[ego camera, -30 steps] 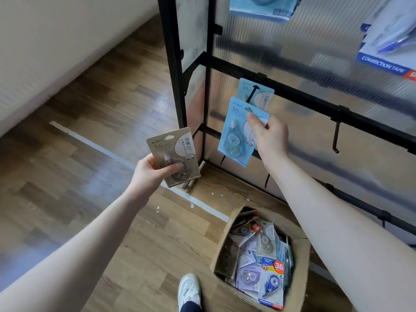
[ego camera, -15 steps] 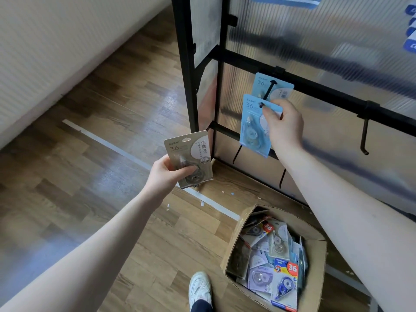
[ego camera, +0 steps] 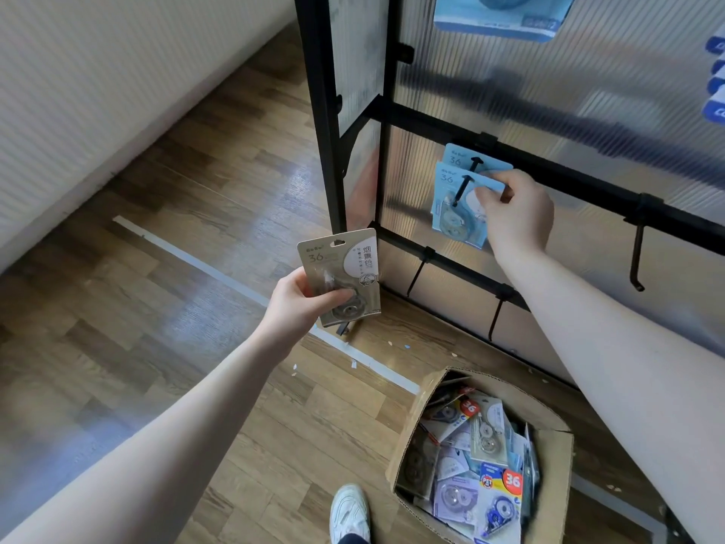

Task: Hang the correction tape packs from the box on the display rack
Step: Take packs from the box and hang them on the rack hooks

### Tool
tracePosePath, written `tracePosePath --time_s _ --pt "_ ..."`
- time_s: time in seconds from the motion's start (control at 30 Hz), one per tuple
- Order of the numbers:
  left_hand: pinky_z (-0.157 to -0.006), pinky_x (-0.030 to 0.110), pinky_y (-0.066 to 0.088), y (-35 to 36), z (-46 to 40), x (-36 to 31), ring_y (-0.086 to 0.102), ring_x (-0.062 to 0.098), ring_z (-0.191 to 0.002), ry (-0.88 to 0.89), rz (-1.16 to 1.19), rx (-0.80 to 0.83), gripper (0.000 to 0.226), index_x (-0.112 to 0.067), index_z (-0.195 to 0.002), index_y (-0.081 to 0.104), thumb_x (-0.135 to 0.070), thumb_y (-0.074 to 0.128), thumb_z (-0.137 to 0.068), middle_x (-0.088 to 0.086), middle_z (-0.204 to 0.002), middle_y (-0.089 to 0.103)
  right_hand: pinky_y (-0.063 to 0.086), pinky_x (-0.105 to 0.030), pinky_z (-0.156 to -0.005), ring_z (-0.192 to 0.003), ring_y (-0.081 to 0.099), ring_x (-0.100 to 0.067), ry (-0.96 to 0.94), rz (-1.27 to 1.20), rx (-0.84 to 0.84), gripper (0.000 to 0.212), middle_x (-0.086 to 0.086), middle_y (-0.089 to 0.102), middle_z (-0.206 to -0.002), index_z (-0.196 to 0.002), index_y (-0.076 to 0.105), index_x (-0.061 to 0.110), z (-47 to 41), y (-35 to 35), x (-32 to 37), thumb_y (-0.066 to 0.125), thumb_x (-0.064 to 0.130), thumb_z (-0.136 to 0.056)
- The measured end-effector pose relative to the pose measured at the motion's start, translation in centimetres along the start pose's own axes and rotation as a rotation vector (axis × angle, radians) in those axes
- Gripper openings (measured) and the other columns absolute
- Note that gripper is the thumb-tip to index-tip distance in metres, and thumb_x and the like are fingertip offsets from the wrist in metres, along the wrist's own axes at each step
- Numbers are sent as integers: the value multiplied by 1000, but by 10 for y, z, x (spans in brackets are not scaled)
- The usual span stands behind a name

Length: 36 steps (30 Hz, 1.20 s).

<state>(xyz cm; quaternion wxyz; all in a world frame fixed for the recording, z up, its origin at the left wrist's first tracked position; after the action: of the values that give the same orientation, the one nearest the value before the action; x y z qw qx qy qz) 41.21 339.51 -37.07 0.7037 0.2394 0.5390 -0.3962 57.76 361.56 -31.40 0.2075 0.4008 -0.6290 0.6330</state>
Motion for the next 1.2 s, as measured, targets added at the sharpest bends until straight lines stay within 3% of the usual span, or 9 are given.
tracePosePath --time_s 0.17,0.33,0.5,0.83,1.0,1.1,1.2 --pt "-65 15 52 5 4 -16 70 6 -82 25 -14 30 27 -16 -98 65 2 72 -79 -10 -85 74 41 -26 -70 -104 56 -22 -92 222 -97 23 -8 61 -114 -115 58 10 7 -26 -1 53 15 -93" --pt "-68 18 55 18 11 -36 71 8 -84 52 -26 54 28 -19 -97 65 0 73 -78 -8 -88 75 39 -37 -88 -112 47 -31 -181 492 -59 30 -15 56 -122 -122 56 9 21 -62 0 54 18 -93" --pt "-65 17 54 43 23 -66 71 8 -83 90 -24 112 29 -16 -99 64 1 73 -77 -7 -88 74 36 -40 -93 -114 45 -34 -130 632 -44 34 -18 53 -124 -124 54 8 39 -110 -11 56 21 -92" --pt "-69 24 57 107 67 -130 71 12 -85 177 -80 223 27 -16 -97 64 -2 75 -76 -1 -90 74 36 -40 -94 -114 47 -33 68 702 -147 37 -16 53 -125 -127 53 11 90 -239 -41 50 29 -95" --pt "-64 17 55 162 113 -164 70 4 -78 254 -136 236 26 -21 -91 63 -5 76 -77 -7 -84 72 39 -40 -92 -114 49 -32 120 727 -208 36 -15 54 -124 -126 54 12 122 -323 -62 51 29 -95" --pt "-58 10 49 204 143 -184 67 3 -69 293 -143 228 23 -16 -88 65 -2 77 -75 -11 -75 70 40 -40 -89 -110 51 -35 136 718 -241 34 -16 56 -120 -123 57 11 136 -379 -79 54 28 -93" --pt "-56 12 49 249 179 -201 67 3 -68 311 -132 265 24 -13 -92 65 -1 77 -75 -8 -77 71 42 -41 -86 -105 54 -37 124 701 -287 31 -19 60 -114 -115 61 8 151 -435 -101 61 24 -89"
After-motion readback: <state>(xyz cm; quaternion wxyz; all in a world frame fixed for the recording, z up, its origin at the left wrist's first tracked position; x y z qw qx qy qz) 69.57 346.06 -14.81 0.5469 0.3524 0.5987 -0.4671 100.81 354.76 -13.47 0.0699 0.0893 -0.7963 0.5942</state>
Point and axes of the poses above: each hand's wrist, its own z-axis away from the middle knuckle, its own y-axis out of the palm, x = y × z, the point moved 4 cm from there along -z, towards the middle knuckle
